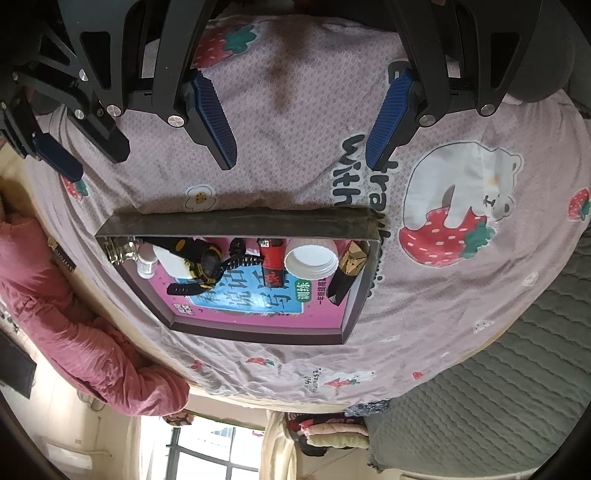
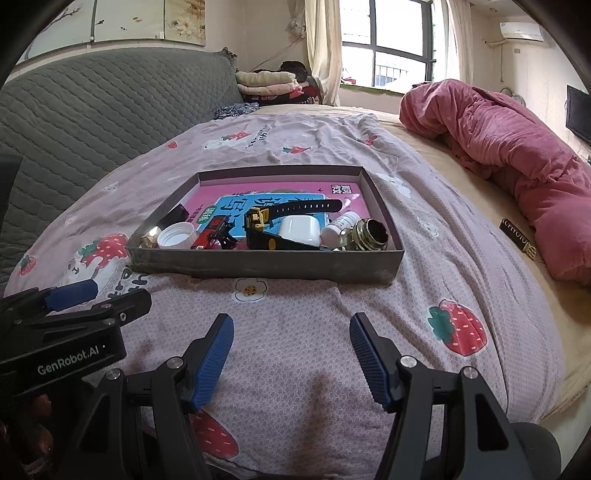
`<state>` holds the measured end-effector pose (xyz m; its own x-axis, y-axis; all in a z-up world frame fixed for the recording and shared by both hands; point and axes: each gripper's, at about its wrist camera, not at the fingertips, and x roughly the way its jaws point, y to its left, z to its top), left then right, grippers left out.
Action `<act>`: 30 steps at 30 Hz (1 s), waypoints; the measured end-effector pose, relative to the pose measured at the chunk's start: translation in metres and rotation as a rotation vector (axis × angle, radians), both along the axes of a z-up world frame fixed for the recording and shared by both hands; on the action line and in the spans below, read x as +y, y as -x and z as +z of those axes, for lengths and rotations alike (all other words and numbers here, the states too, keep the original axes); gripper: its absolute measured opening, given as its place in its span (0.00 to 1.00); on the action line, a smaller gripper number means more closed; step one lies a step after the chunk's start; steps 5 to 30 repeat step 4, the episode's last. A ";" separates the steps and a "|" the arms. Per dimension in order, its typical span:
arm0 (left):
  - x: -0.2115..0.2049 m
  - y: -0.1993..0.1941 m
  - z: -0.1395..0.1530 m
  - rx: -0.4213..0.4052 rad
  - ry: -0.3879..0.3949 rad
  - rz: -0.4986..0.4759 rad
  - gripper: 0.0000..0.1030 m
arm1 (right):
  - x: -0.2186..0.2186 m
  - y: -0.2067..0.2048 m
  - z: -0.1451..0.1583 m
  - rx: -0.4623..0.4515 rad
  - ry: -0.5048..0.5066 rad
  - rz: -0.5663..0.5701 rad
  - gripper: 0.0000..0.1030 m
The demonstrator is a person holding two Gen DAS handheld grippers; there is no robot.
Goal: Organize rigid objects
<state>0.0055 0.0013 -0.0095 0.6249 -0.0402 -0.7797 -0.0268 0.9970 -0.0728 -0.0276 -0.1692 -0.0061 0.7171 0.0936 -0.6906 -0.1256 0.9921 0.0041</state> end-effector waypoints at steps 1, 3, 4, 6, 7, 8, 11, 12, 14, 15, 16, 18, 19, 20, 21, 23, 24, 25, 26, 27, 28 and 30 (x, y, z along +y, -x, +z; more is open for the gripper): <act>-0.001 0.000 0.000 -0.006 -0.002 0.003 0.72 | 0.000 0.000 0.000 -0.003 0.004 -0.001 0.63; 0.001 -0.001 0.002 -0.026 -0.001 0.008 0.72 | 0.000 -0.001 0.001 -0.009 0.009 0.000 0.63; 0.002 -0.002 0.003 -0.028 0.011 0.002 0.72 | 0.000 -0.001 0.002 -0.011 0.008 0.001 0.63; 0.002 -0.002 0.003 -0.028 0.011 0.002 0.72 | 0.000 -0.001 0.002 -0.011 0.008 0.001 0.63; 0.002 -0.002 0.003 -0.028 0.011 0.002 0.72 | 0.000 -0.001 0.002 -0.011 0.008 0.001 0.63; 0.002 -0.002 0.003 -0.028 0.011 0.002 0.72 | 0.000 -0.001 0.002 -0.011 0.008 0.001 0.63; 0.002 -0.002 0.003 -0.028 0.011 0.002 0.72 | 0.000 -0.001 0.002 -0.011 0.008 0.001 0.63; 0.002 -0.002 0.003 -0.028 0.011 0.002 0.72 | 0.000 -0.001 0.002 -0.011 0.008 0.001 0.63; 0.002 -0.002 0.003 -0.028 0.011 0.002 0.72 | 0.000 -0.001 0.002 -0.011 0.008 0.001 0.63; 0.002 -0.002 0.003 -0.028 0.011 0.002 0.72 | 0.000 -0.001 0.002 -0.011 0.008 0.001 0.63; 0.002 -0.002 0.003 -0.028 0.011 0.002 0.72 | 0.000 -0.001 0.002 -0.011 0.008 0.001 0.63; 0.002 -0.002 0.003 -0.028 0.011 0.002 0.72 | 0.000 -0.001 0.002 -0.011 0.008 0.001 0.63; 0.002 -0.002 0.003 -0.028 0.011 0.002 0.72 | 0.000 -0.001 0.002 -0.011 0.008 0.001 0.63; 0.002 -0.002 0.003 -0.028 0.011 0.002 0.72 | 0.000 -0.001 0.002 -0.011 0.008 0.001 0.63; 0.002 -0.002 0.003 -0.028 0.011 0.002 0.72 | 0.000 -0.001 0.002 -0.011 0.008 0.001 0.63; 0.002 -0.002 0.003 -0.028 0.011 0.002 0.72 | 0.000 -0.001 0.002 -0.011 0.008 0.001 0.63; 0.002 -0.002 0.003 -0.028 0.011 0.002 0.72 | 0.000 -0.001 0.002 -0.011 0.008 0.001 0.63; 0.002 -0.002 0.003 -0.028 0.011 0.002 0.72 | 0.000 -0.001 0.002 -0.011 0.008 0.001 0.63; 0.002 -0.002 0.003 -0.028 0.011 0.002 0.72 | 0.000 -0.001 0.002 -0.011 0.008 0.001 0.63; 0.002 -0.002 0.003 -0.028 0.011 0.002 0.72 | 0.000 -0.001 0.002 -0.011 0.008 0.001 0.63; 0.002 -0.002 0.003 -0.028 0.011 0.002 0.72 | 0.000 -0.001 0.002 -0.011 0.008 0.001 0.63; 0.002 -0.002 0.003 -0.028 0.011 0.002 0.72 | 0.000 -0.001 0.002 -0.011 0.008 0.001 0.63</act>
